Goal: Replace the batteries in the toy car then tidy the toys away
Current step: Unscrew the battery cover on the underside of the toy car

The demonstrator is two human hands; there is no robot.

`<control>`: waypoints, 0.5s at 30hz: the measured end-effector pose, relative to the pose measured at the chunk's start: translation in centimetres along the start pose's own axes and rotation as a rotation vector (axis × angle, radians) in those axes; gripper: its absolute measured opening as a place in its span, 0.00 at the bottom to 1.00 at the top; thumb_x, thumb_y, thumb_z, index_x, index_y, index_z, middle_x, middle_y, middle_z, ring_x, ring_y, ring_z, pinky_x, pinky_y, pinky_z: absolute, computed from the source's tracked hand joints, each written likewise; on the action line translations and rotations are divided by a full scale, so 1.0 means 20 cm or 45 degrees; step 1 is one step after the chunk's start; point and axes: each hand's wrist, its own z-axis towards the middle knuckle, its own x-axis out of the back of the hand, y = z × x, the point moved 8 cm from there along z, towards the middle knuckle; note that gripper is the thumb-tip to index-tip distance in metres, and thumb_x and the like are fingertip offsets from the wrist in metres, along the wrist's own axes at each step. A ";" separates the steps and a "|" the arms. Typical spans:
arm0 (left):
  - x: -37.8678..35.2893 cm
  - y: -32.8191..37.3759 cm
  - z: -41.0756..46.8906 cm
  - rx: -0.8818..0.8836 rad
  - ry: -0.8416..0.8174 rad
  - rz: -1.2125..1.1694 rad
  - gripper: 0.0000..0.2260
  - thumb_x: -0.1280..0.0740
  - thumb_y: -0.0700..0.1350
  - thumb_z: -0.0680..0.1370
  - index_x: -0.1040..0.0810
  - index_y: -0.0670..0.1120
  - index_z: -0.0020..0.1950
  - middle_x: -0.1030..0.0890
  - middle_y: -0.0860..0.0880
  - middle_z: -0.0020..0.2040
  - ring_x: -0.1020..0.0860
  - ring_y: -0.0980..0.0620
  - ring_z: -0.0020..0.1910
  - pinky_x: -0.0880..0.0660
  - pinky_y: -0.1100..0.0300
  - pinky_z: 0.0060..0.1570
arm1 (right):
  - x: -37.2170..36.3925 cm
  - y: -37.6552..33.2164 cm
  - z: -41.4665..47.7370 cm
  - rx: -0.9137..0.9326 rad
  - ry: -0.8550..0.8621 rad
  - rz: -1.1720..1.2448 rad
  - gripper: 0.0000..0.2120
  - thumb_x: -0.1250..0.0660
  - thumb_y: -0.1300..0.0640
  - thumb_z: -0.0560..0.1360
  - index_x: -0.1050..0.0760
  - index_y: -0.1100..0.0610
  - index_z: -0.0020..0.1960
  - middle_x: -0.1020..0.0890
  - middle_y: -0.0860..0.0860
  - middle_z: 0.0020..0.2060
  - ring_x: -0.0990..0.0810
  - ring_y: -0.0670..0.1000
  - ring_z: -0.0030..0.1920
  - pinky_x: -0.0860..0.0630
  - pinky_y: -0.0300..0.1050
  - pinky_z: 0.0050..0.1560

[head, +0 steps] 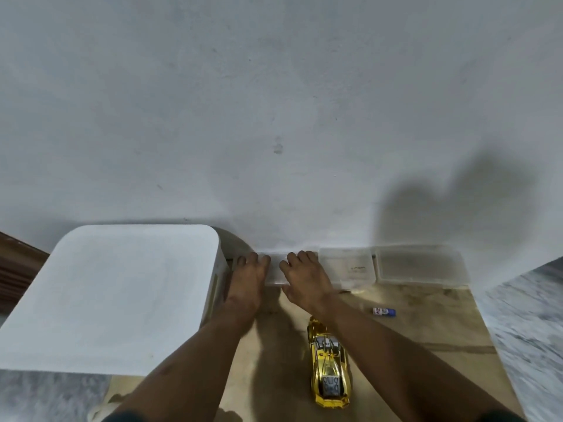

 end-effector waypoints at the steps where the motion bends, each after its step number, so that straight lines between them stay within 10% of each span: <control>1: 0.00 0.00 0.00 0.000 0.009 0.005 0.29 0.33 0.35 0.75 0.37 0.46 0.74 0.30 0.41 0.69 0.30 0.40 0.67 0.31 0.53 0.65 | 0.01 -0.01 0.00 -0.016 0.010 -0.006 0.19 0.23 0.50 0.62 0.21 0.56 0.49 0.19 0.54 0.44 0.20 0.59 0.47 0.22 0.56 0.52; 15: 0.01 -0.01 -0.01 0.020 0.001 -0.094 0.31 0.31 0.31 0.72 0.35 0.47 0.73 0.30 0.41 0.69 0.30 0.39 0.67 0.27 0.51 0.62 | 0.03 -0.05 -0.02 -0.067 0.034 0.012 0.19 0.23 0.54 0.61 0.20 0.57 0.50 0.18 0.55 0.44 0.19 0.57 0.45 0.20 0.55 0.49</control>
